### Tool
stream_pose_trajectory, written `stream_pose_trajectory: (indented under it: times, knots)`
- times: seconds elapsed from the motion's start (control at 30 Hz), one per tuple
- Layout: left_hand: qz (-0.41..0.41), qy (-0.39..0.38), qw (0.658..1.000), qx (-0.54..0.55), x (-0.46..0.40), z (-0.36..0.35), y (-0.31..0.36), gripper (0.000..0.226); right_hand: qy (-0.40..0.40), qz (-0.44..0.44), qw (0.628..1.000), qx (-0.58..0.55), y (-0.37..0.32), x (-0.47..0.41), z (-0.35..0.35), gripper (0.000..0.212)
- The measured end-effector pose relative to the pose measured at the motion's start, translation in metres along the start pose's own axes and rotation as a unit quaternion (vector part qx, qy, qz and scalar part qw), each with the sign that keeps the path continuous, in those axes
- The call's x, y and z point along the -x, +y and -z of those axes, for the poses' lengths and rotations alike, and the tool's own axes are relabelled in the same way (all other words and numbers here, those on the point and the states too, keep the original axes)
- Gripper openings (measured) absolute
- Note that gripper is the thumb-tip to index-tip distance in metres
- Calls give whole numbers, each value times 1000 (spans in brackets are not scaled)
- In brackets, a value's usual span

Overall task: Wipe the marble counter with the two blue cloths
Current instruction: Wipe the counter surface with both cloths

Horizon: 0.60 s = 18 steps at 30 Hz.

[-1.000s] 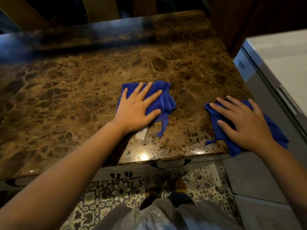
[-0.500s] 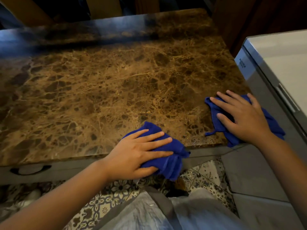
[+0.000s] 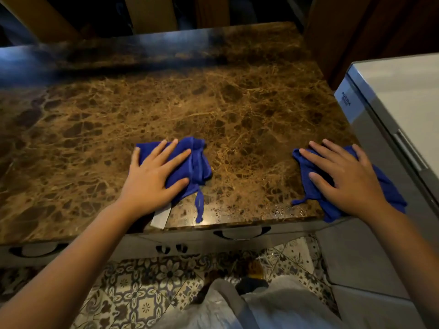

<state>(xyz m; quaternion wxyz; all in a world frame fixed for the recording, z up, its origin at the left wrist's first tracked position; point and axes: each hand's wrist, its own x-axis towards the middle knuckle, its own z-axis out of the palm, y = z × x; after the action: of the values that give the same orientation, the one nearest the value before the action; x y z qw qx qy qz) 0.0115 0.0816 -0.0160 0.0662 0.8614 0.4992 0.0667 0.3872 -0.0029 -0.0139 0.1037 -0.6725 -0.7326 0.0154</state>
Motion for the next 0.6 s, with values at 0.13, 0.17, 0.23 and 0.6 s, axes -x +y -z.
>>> stream_pose_trajectory:
  times: [0.13,0.17,0.23,0.6]
  knots:
    - [87,-3,995,-39,-59,-6,4,70,-1,0,1000,0,0,-1,0,52]
    - [92,-10,995,-37,-74,-8,5,70,-1,1,1000,0,0,-1,0,52]
    - [86,-17,995,-36,-102,-11,10,69,-2,3,1000,1,0,-2,0,51]
    - [-188,-55,980,-20,-84,-26,113,64,5,5,1000,9,2,-2,-3,49]
